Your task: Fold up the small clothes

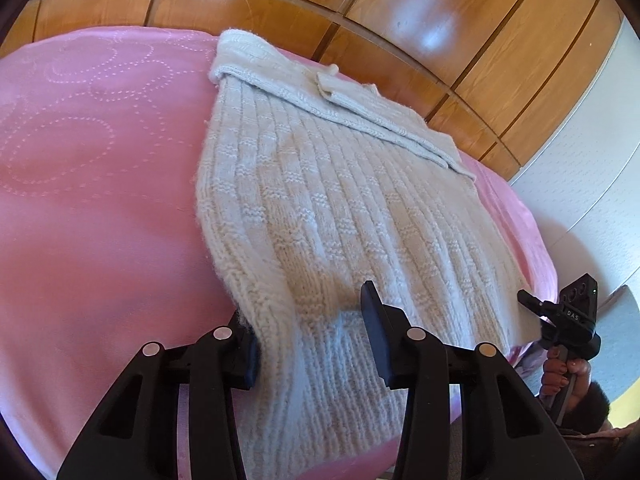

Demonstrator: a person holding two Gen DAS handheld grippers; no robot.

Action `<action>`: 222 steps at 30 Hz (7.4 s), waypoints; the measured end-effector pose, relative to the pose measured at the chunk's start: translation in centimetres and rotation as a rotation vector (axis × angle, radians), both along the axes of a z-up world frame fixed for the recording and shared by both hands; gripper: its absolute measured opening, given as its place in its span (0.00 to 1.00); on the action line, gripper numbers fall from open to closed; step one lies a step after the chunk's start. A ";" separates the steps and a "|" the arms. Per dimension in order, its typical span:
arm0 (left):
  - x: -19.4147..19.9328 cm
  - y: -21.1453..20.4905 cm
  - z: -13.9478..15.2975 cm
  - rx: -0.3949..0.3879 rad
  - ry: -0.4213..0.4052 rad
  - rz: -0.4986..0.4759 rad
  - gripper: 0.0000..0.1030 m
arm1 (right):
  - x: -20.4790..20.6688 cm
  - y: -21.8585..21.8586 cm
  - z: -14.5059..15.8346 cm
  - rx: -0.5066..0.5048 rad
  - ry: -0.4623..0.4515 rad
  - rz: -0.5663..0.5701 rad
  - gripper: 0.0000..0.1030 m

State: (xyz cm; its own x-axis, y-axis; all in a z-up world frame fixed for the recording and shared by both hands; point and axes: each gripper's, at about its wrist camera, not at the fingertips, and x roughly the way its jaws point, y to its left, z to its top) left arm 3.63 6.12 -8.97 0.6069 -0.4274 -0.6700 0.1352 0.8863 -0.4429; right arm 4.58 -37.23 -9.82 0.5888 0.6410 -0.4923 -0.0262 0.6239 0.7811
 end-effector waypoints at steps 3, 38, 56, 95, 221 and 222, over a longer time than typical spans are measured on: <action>-0.1 -0.2 0.0 0.046 0.009 0.002 0.20 | 0.0 0.3 -0.1 0.004 -0.006 0.024 0.17; -7.9 3.0 11.3 -0.331 -0.273 -0.206 0.05 | -6.0 -3.1 8.4 0.436 -0.508 0.112 0.07; -6.7 7.7 10.3 -0.694 -0.153 -0.120 0.05 | -9.0 -5.2 9.6 0.668 -0.551 0.100 0.07; 10.0 0.0 5.2 -0.049 -0.117 0.176 0.65 | 11.2 1.5 3.7 -0.283 -0.179 -0.215 0.74; 1.7 -0.5 0.7 0.254 -0.146 0.385 0.97 | 4.0 8.9 2.1 -0.885 -0.180 -0.093 0.98; 1.6 -0.5 0.8 0.253 -0.150 0.387 0.97 | 3.8 9.2 1.8 -0.903 -0.202 -0.106 0.98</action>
State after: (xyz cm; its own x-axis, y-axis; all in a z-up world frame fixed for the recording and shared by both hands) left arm 5.21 5.67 -8.18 0.7872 0.0137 -0.6165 -0.1797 0.9614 -0.2082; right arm 8.39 -28.04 -8.05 0.7514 0.0033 -0.6599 -0.0172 0.9997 -0.0147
